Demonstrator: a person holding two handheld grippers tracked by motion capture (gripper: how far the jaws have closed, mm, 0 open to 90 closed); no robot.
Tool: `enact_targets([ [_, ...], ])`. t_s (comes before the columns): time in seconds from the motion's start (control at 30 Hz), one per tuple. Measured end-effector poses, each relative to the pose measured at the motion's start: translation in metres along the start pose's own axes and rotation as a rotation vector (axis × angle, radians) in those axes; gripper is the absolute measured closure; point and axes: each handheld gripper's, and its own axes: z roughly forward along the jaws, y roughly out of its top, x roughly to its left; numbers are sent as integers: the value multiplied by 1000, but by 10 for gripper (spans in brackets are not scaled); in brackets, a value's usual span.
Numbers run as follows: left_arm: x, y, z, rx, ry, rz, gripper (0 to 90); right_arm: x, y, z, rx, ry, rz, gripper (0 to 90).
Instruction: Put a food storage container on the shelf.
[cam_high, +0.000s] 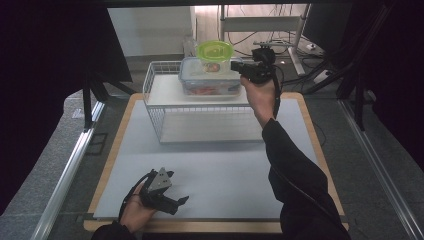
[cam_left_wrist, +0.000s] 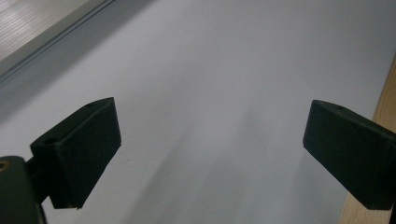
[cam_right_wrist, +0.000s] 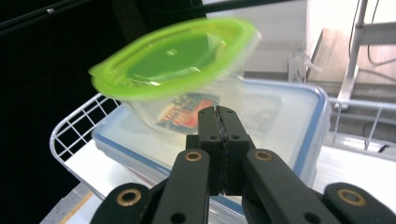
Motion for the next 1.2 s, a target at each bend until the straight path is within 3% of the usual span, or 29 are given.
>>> enact_targets([
  [0.2,-1,0,1,4,0,2,41,-7,-2,10,22,0,19,896],
  [0.77,-1,0,1,8,0,7,41,4,0,16,28,11,-5,888],
  [0.97,0,0,0,-3,0,-4,40,5,-8,6,14,22,-35,725],
  [1.07,0,0,-1,-7,-1,-8,39,9,-16,-2,33,49,-91,571],
  [1.2,0,0,-1,-8,0,-6,38,16,-29,-11,70,84,-142,444],
])
